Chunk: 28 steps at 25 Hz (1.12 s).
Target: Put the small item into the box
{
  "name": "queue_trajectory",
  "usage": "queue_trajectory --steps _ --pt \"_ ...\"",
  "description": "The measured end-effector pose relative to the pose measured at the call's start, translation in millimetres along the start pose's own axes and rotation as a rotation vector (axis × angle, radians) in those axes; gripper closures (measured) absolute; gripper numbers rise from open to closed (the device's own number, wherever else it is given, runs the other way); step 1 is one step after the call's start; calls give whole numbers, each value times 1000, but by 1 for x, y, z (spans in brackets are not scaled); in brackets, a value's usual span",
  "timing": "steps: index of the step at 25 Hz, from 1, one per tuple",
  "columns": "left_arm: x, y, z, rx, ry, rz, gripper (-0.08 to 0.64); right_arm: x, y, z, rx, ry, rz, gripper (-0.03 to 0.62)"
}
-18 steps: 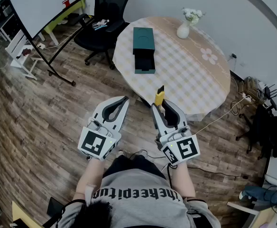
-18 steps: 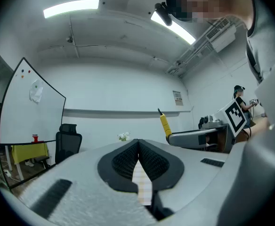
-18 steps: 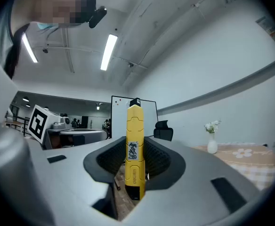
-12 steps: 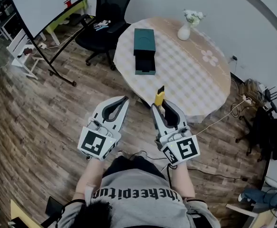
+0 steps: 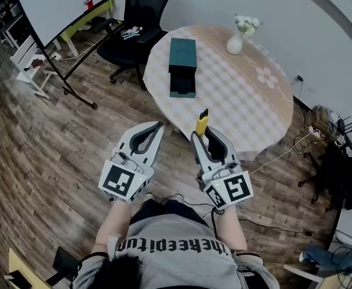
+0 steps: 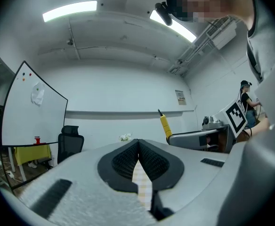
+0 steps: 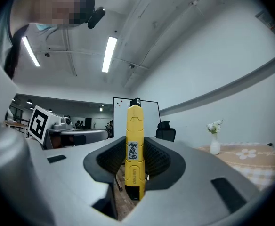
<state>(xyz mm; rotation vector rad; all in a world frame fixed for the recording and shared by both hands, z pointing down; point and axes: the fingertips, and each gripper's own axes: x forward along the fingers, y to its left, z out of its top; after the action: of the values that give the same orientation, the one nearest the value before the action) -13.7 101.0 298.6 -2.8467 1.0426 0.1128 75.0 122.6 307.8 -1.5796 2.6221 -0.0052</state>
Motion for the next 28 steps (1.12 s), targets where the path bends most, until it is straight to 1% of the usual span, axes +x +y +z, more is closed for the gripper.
queue_trajectory --steps 9,14,19,23,28 --pt "24 -19 2 20 -17 39 545 -8 -30 -1 7 -5 37 476" --pt "30 -23 0 30 -9 56 545 -8 -40 -4 23 -8 50 476" --pt "45 -10 -1 35 -12 56 545 8 -49 -5 25 -4 54 476" --pt "69 13 -3 27 -7 36 545 35 -65 -4 34 -2 39 476" --pt "83 26 -8 34 -11 14 545 52 -75 -6 36 -10 20 476"
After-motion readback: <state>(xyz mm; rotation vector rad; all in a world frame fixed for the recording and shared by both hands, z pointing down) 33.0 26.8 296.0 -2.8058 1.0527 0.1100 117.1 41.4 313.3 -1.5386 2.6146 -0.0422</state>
